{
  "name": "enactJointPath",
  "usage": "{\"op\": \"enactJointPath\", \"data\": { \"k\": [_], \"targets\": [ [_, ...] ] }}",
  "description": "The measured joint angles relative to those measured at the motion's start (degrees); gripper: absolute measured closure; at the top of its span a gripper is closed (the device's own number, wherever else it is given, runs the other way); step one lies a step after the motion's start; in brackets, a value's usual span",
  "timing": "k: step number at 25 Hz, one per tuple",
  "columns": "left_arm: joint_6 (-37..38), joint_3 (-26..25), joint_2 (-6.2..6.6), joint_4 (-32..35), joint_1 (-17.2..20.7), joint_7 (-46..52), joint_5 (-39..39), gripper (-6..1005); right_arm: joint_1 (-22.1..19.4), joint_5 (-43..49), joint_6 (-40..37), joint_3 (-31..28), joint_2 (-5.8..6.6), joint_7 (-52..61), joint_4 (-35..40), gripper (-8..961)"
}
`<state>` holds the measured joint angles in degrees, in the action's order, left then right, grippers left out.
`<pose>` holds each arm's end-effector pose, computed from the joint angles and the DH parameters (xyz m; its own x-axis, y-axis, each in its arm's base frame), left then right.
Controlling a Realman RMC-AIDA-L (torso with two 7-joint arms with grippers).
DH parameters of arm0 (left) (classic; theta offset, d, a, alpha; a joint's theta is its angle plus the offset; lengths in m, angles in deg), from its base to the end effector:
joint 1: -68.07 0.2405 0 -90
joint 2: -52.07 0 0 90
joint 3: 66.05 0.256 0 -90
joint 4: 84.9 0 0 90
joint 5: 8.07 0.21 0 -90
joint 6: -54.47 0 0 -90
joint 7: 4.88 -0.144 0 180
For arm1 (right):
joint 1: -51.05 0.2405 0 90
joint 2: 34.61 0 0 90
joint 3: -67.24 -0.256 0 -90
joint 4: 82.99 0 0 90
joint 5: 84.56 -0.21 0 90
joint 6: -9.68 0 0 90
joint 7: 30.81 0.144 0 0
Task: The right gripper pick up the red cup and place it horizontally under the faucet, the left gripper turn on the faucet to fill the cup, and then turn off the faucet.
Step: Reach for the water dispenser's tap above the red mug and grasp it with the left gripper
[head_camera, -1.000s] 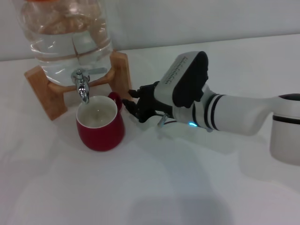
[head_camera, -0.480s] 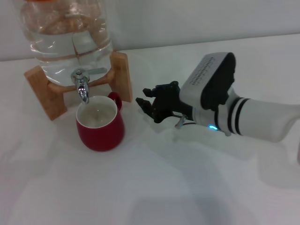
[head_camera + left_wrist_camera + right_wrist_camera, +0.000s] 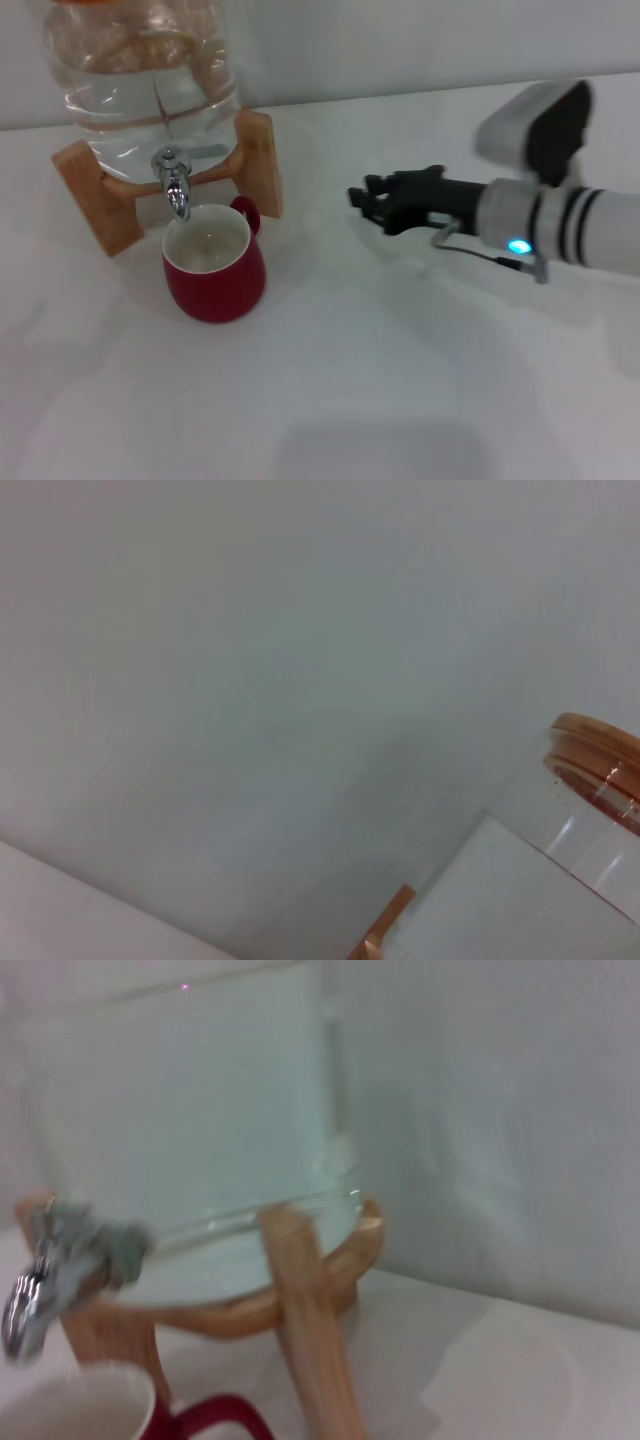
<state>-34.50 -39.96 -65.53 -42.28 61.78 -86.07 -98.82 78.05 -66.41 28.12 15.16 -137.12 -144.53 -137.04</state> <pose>-0.3720 0.2354 0.1096 0.1818 0.3334 0.9251 0.9399 -0.3354 -0.0638 0.2251 0.3758 -0.0460 0.7486 -0.3822 -0.5418 -0.6422 -0.6212 -0.4491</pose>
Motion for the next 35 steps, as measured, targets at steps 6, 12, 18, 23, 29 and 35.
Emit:
{"op": "enactJointPath", "data": {
  "k": [6, 12, 18, 23, 29, 35],
  "targets": [
    [-0.06, 0.0, 0.13, 0.0, -0.36, 0.09, 0.17, 200, 0.62, 8.71, 15.14, -5.13, 2.4, 23.91, 9.24, 700],
    [0.15, 0.0, 0.34, 0.0, -0.4, 0.22, 0.28, 200, -0.43, 19.61, 34.68, -19.63, 1.49, 30.75, 20.88, 701],
    [0.28, 0.0, 0.4, 0.0, -0.4, 0.24, 0.31, 200, -5.01, 31.78, 51.4, -39.61, 0.91, 25.37, 20.6, 701],
    [0.29, 0.0, 0.36, 0.0, -0.39, 0.15, 0.31, 200, -5.61, 41.38, 62.44, -51.73, -0.47, 20.5, 20.04, 693],
    [0.29, 0.02, 0.12, 0.0, -0.4, 0.0, 0.31, 200, -5.45, 47.52, 63.22, -53.62, -1.21, 17.87, 19.09, 643],
    [-0.06, 0.28, 0.09, 0.0, -0.4, -0.02, 0.48, 200, -6.54, 48.12, 60.14, -56.06, -1.63, 17.8, 18.93, 403]
  ]
}}
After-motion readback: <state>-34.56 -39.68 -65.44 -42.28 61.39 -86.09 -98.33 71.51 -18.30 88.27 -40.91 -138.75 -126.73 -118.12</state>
